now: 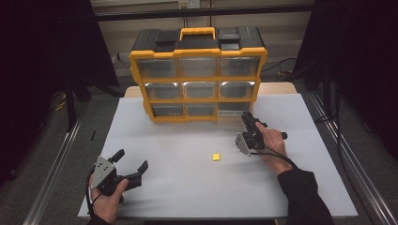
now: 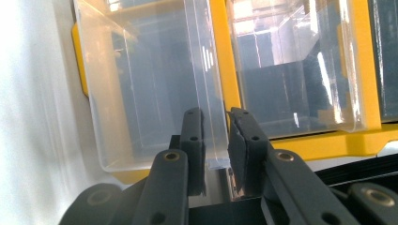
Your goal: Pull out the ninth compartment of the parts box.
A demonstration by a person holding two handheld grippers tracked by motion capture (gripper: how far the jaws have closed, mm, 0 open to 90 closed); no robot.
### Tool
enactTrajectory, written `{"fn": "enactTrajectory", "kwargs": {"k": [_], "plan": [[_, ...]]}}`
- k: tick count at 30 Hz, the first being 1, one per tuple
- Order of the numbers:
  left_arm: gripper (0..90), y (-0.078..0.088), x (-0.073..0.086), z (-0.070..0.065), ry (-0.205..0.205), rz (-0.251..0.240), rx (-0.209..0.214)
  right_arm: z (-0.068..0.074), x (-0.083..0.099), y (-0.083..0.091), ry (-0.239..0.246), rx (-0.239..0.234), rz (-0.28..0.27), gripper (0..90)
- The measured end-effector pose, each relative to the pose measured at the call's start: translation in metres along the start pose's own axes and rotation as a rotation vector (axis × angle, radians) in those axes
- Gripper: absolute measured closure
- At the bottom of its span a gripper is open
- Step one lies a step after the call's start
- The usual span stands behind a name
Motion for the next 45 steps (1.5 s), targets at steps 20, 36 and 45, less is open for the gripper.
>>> {"fn": "enactTrajectory", "kwargs": {"k": [20,36,45], "plan": [[3.9,0.000,-0.001,-0.001,0.000,-0.005,0.009,0.002,-0.001,0.009,-0.010,-0.005,-0.004,77.1],[4.1,0.000,-0.001,-0.002,-0.013,0.000,0.016,0.003,-0.001,0.018,-0.011,-0.011,-0.009,77.1],[4.0,0.000,-0.001,0.000,-0.005,-0.005,-0.001,0.003,-0.002,0.020,0.001,-0.008,-0.016,77.1]]}}
Point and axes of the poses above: each handheld gripper's, and its own axes: y roughly backward along the jaws, x roughly out of its underside, z roughly to its left, the point moved 10 cm from there along -y, roughly forward along the jaws, and after that the axes turned 2 degrees about y, right-handed, at the moved point
